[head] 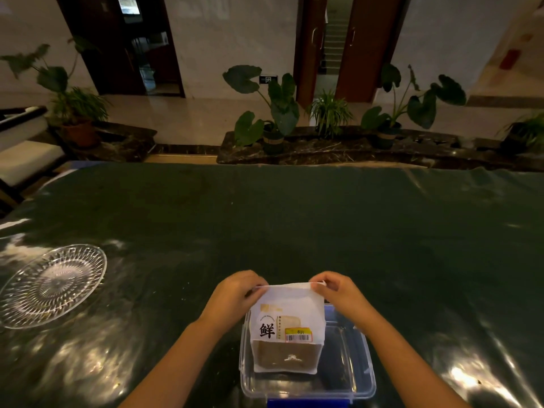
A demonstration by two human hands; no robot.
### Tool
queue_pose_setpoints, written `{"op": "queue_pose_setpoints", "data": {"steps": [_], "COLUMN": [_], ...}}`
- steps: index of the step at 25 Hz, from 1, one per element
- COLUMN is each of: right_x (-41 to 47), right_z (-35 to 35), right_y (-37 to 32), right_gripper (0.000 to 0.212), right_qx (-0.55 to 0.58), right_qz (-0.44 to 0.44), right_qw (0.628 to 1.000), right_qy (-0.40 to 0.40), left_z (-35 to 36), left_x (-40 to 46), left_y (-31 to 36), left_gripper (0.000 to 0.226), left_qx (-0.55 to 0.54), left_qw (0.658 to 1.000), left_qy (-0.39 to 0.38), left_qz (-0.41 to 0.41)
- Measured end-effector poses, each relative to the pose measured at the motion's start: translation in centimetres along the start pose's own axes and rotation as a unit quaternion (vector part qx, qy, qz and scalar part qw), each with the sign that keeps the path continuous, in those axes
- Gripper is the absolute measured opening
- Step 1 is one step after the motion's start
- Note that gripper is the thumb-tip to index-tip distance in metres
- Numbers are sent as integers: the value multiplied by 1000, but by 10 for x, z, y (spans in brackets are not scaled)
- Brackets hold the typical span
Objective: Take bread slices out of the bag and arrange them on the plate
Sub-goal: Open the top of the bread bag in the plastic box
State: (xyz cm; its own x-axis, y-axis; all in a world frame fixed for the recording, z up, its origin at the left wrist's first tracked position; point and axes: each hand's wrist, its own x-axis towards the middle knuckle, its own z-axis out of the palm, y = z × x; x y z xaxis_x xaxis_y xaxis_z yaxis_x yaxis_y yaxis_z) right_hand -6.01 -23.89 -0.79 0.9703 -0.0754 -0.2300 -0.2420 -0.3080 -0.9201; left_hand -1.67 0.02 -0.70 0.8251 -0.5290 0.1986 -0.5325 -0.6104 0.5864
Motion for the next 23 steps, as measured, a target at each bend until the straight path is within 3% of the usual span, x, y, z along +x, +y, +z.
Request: {"op": "queue_pose_setpoints", "data": {"steps": [4,7,11,14,17,23], "right_x": [-1,0,1,0,-4,-7], "right_z": [-1,-2,1,3,1,-6], "right_y": [-9,-14,-16,-17,-21,-40], "right_gripper": [11,9,6,9,12,13], "right_qx": [-22,-58,-42,-26,-22,-91], "right_qz": [-28,-51,-41,-28,-29,-31], "right_qw": [999,997,998,999,999,995], "right_qy": [-2,13,33,33,17,-34], "left_z": [2,3,4,0,-6,-6], "left_x": [7,8,2,5,6,13], "left_y": [3,4,9,12,13,24], "left_gripper": [11,8,58,32,14,10], "left_qx": [-146,-205,-82,-43,-60,-193], "left_qw": [982,964,990,998,998,968], "left_qy": [-3,-15,-32,-4,2,-9], "left_qz": [-124,-172,-106,-35,-29,-162]}}
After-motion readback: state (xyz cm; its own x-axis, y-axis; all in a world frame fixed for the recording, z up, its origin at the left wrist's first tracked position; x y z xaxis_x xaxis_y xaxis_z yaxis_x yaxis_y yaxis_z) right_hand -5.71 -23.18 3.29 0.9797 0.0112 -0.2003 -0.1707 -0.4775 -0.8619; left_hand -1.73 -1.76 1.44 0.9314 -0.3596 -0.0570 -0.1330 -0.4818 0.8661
